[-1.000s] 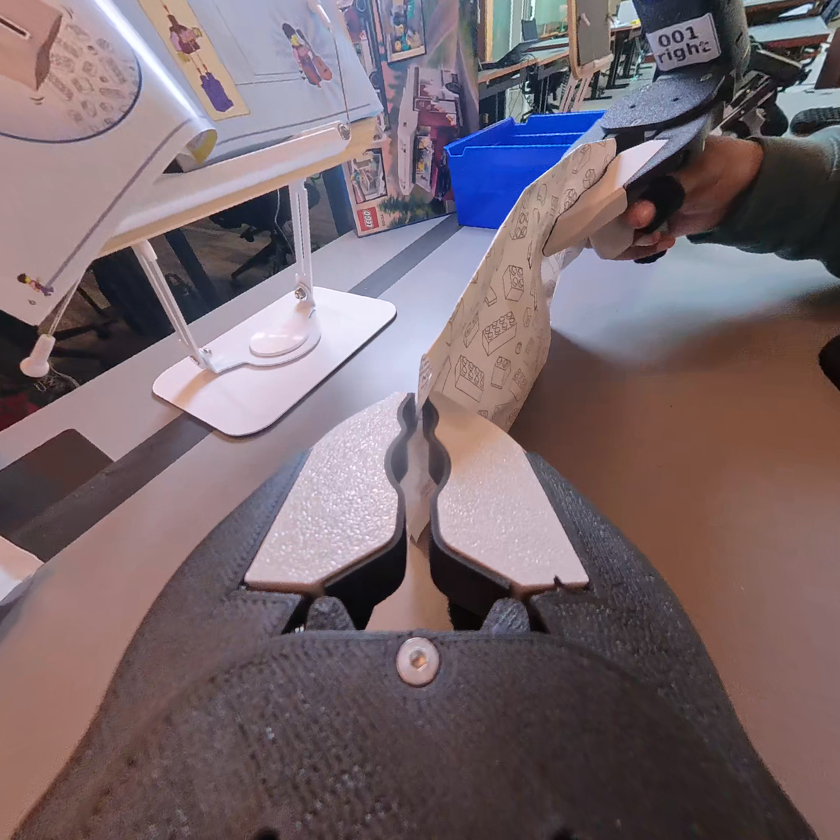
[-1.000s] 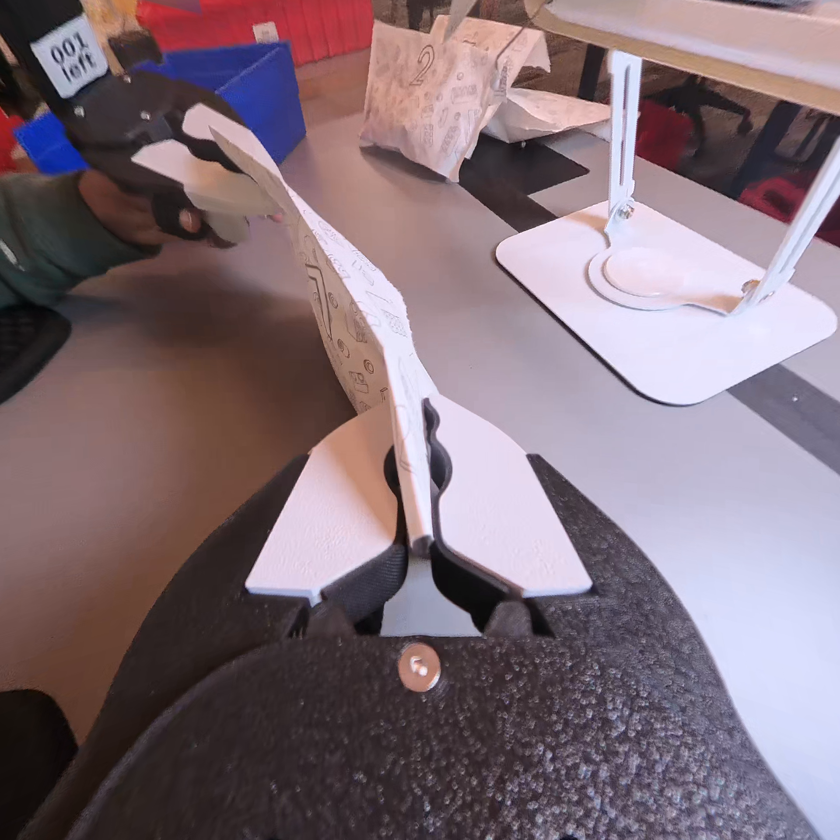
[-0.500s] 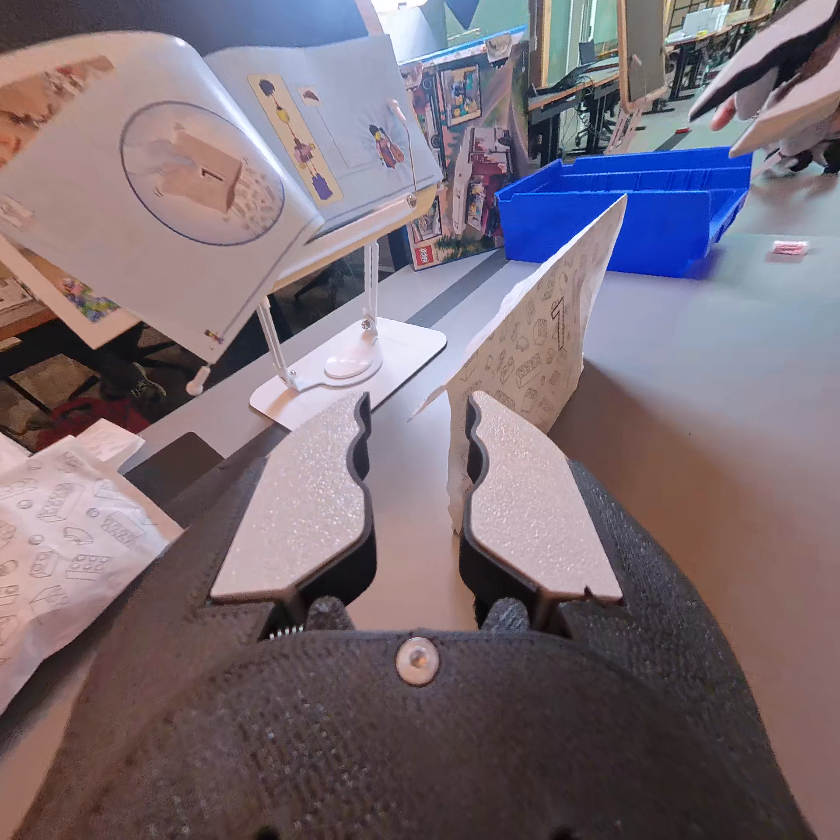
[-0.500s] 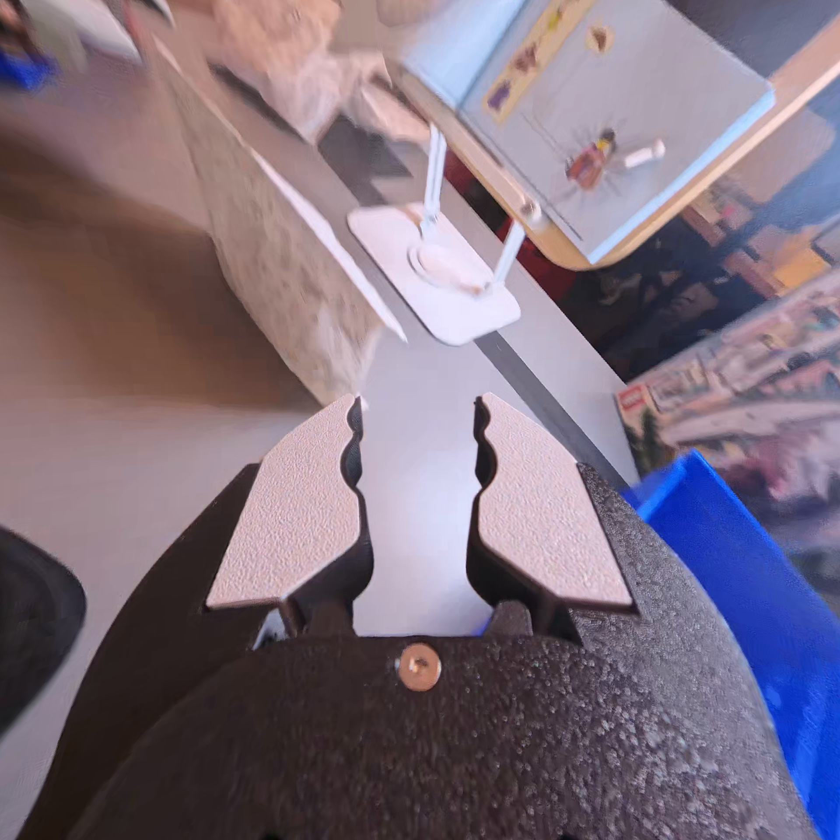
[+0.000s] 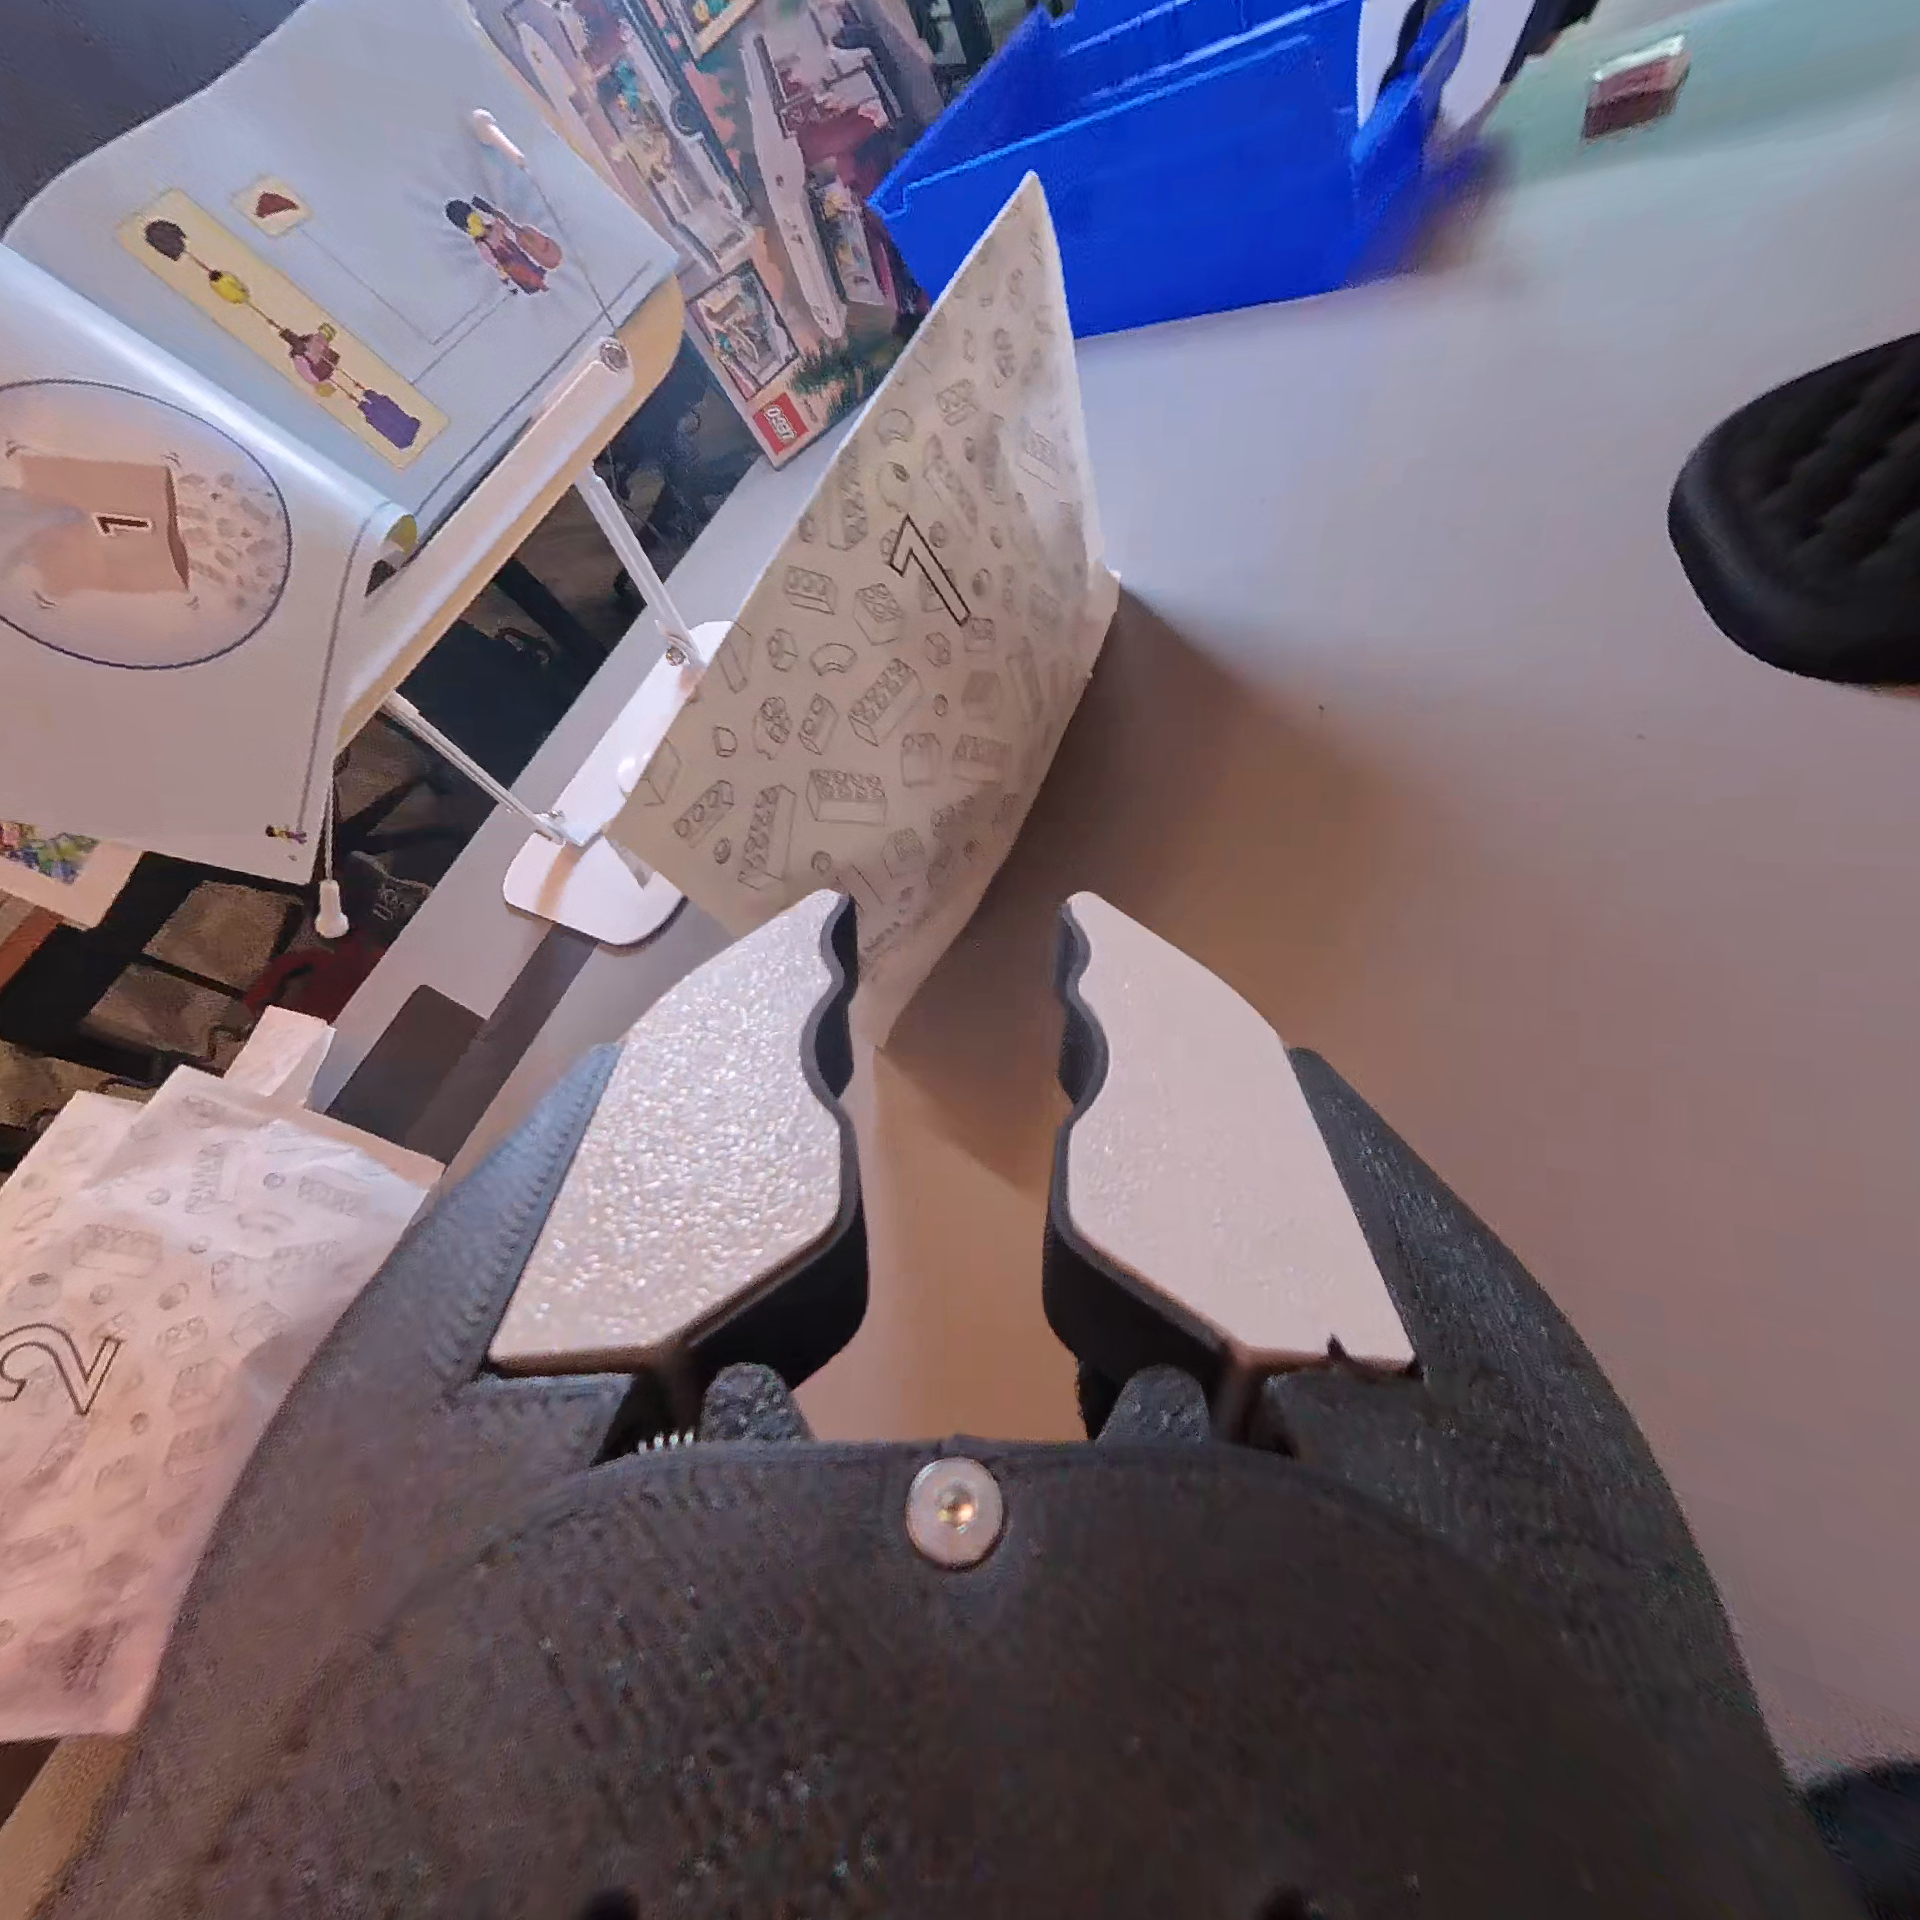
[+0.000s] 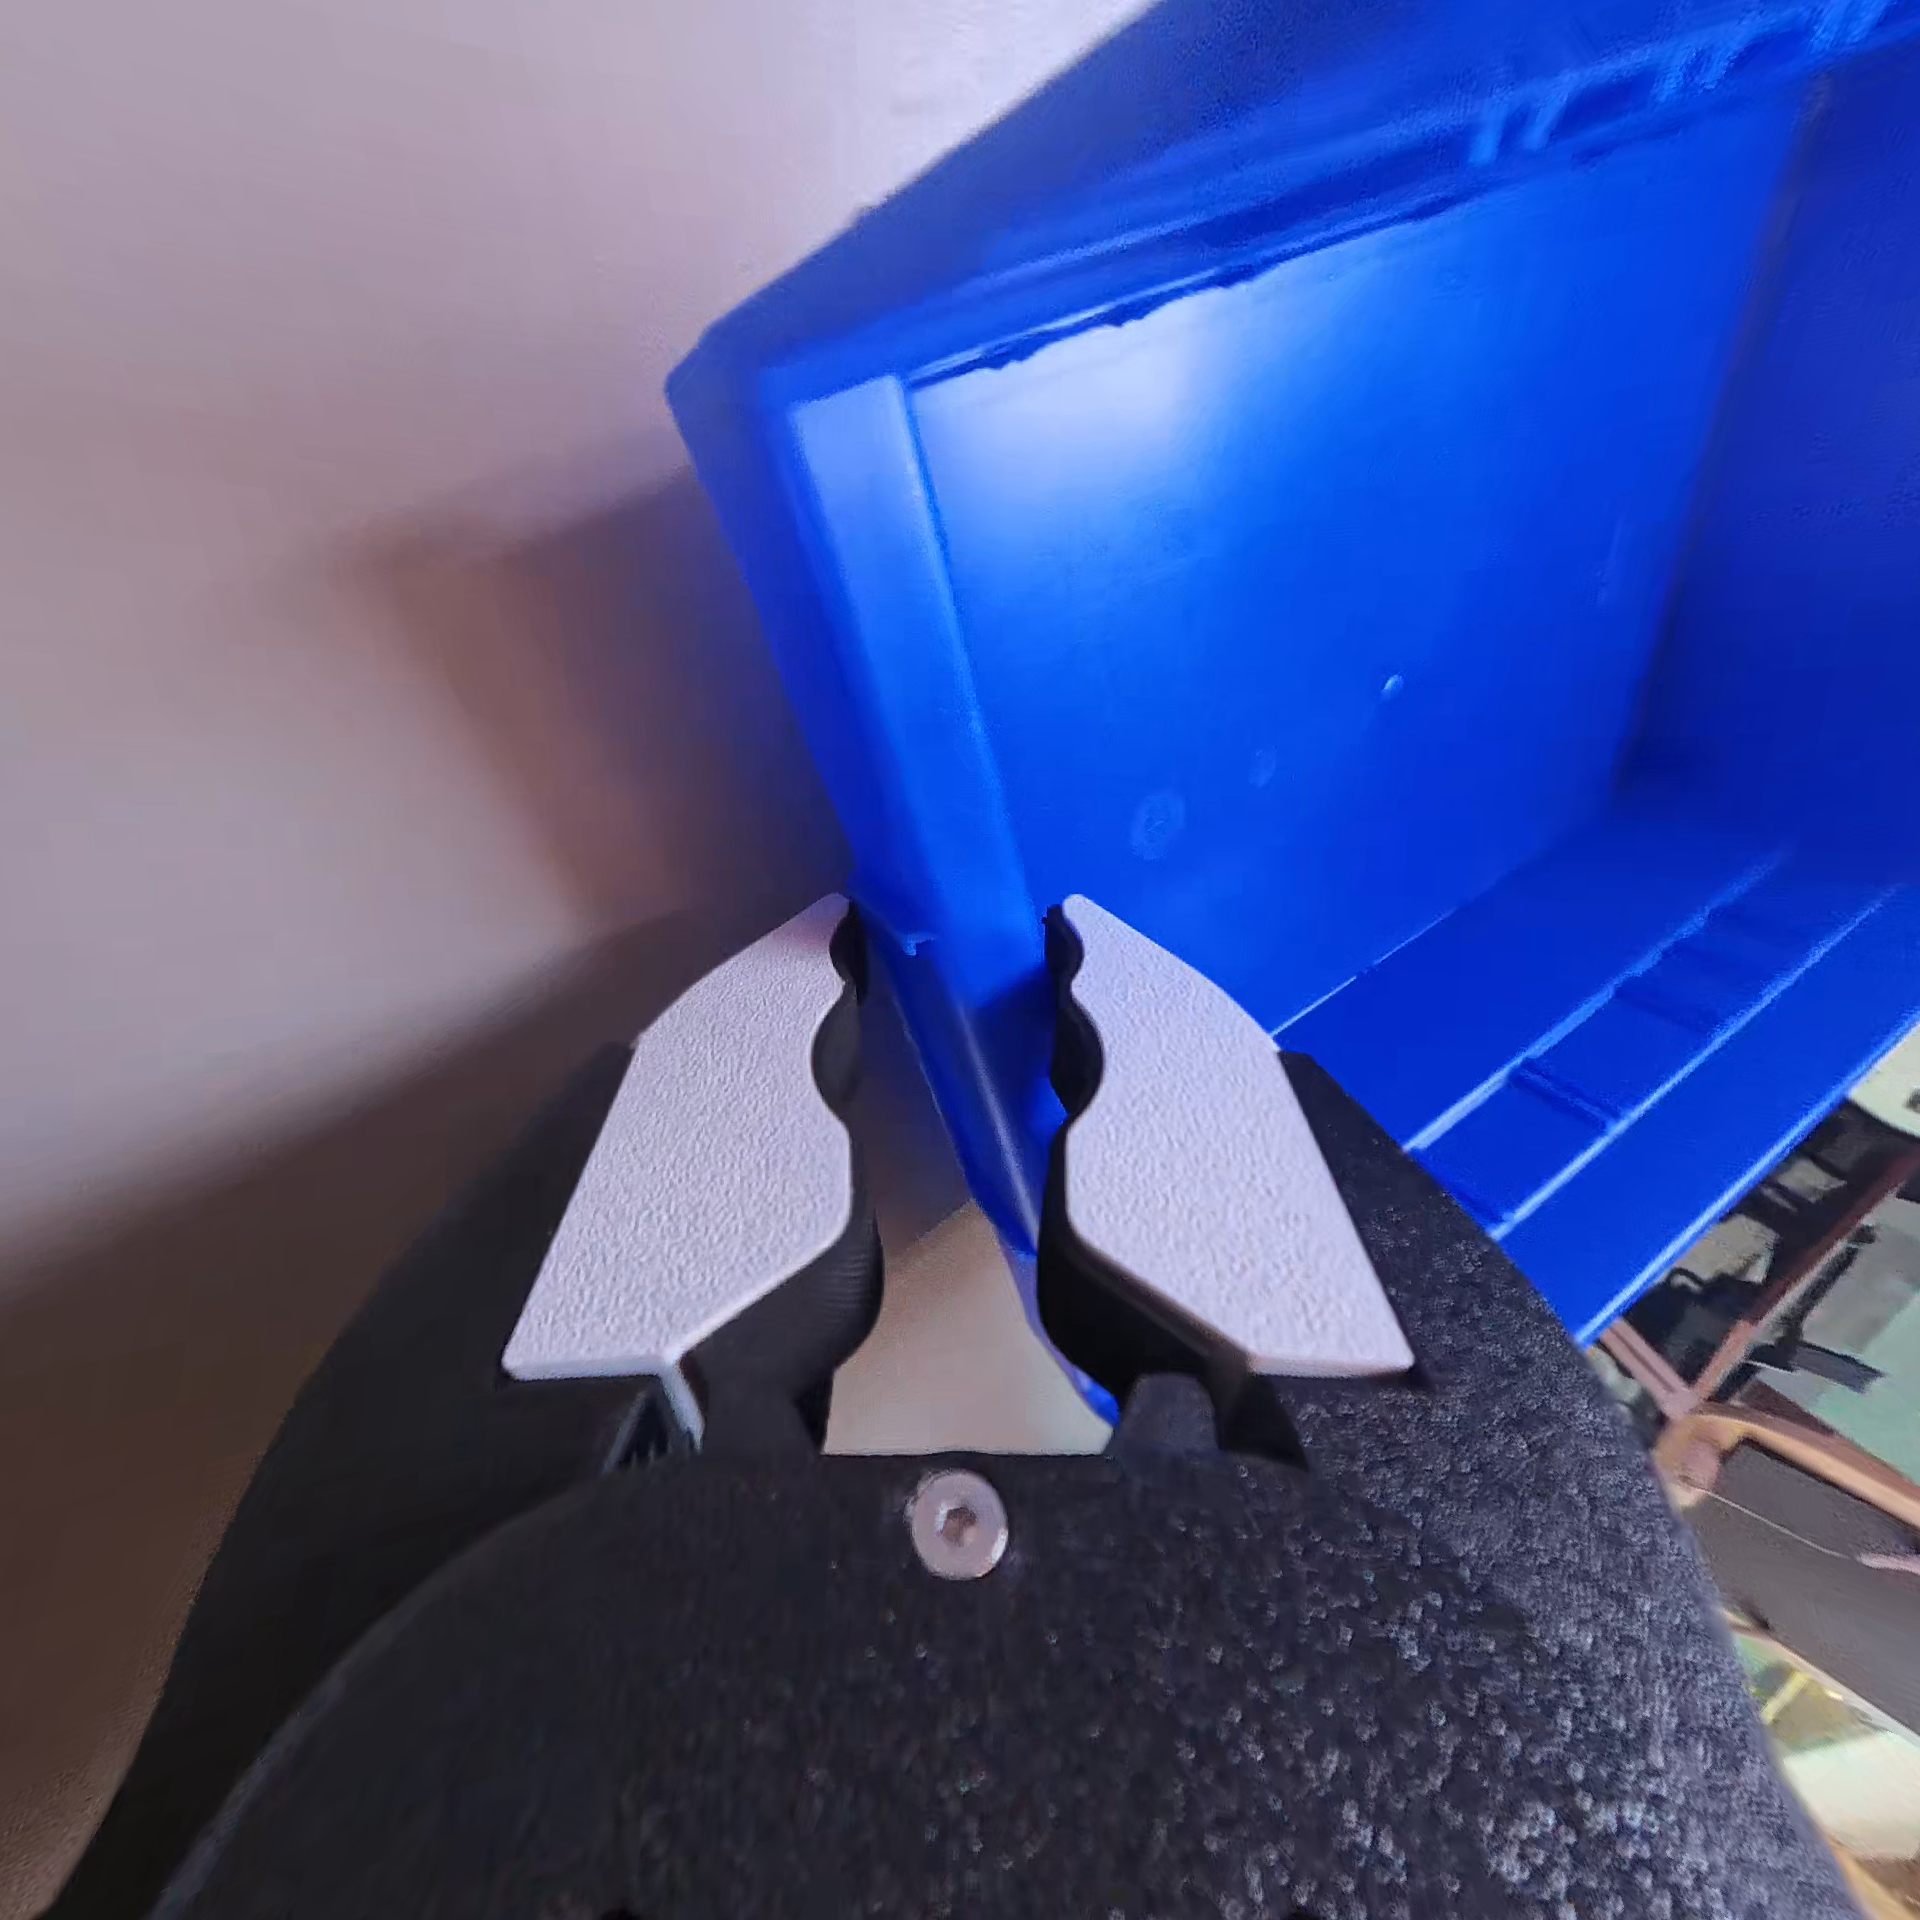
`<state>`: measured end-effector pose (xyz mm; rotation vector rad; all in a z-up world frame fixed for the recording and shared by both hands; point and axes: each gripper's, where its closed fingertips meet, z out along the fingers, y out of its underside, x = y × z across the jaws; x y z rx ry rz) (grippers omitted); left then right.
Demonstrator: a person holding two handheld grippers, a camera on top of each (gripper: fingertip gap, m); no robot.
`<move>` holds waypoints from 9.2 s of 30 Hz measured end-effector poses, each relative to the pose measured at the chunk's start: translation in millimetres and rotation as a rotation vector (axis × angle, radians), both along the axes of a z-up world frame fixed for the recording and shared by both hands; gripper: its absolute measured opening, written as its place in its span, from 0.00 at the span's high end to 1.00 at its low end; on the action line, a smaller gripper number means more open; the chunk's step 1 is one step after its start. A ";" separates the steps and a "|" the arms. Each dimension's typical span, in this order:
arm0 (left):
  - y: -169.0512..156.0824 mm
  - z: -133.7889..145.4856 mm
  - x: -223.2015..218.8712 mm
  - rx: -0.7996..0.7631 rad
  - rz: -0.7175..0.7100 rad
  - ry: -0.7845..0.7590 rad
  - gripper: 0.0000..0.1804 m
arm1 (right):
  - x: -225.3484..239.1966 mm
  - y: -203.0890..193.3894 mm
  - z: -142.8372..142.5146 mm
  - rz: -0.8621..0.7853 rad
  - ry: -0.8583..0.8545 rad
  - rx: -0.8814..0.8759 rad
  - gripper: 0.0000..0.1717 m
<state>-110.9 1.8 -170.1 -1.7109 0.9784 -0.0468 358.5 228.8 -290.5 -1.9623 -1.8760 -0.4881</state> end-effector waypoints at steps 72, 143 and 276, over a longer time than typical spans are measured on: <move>-156.1 75.1 -47.4 0.109 0.114 -0.243 0.76 | -422.9 -372.7 133.8 0.888 0.214 0.011 0.81; -163.4 -116.7 -121.8 -0.755 0.428 0.588 0.78 | -195.1 -206.5 85.7 0.039 1.116 -0.159 0.74; 36.3 7.5 95.7 -0.379 -0.447 -0.595 0.28 | -206.4 -209.1 258.7 0.444 0.935 -0.245 1.00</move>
